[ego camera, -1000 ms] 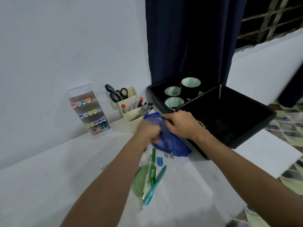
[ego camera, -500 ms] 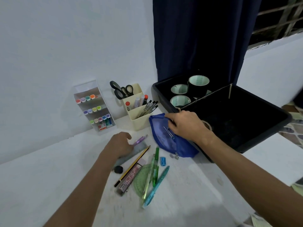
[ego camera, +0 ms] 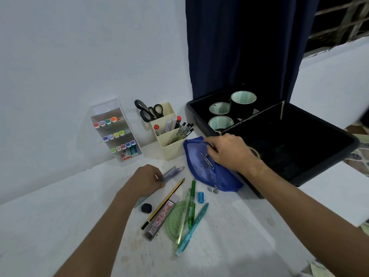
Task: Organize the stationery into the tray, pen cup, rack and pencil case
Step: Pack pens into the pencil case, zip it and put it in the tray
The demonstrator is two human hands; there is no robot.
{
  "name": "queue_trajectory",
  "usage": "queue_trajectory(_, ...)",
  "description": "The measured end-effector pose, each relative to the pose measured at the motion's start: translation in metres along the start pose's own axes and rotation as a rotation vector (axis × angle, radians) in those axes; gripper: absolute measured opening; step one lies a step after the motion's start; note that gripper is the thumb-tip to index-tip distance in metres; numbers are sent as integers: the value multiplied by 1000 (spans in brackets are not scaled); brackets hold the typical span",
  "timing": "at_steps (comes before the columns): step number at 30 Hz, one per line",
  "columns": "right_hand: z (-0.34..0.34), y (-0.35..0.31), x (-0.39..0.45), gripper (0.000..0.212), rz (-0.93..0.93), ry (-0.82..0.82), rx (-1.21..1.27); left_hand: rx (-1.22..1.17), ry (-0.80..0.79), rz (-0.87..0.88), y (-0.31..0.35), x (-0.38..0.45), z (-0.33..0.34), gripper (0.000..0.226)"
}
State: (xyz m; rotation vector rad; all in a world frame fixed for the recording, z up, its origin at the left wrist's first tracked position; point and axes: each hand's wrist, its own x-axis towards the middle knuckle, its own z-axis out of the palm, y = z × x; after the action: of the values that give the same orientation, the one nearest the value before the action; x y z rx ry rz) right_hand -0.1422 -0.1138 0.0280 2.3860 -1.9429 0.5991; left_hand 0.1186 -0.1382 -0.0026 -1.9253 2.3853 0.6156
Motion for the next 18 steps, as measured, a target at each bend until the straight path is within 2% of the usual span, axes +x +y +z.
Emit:
queue_trajectory(4, -1, 0, 1, 35, 1, 6, 5, -61, 18, 9, 4, -4, -5, 19)
queue_trajectory(9, 0, 0, 1, 36, 4, 5, 6, -590, -16, -84, 38, -12, -21, 17)
queue_trajectory(14, -1, 0, 0, 35, 2, 6, 11, -906, -186, -210, 78, -5, -24, 17)
queue_trajectory(18, -2, 0, 0, 36, 3, 10, 13, -1072, -167, -324, 100, 5, -9, 11)
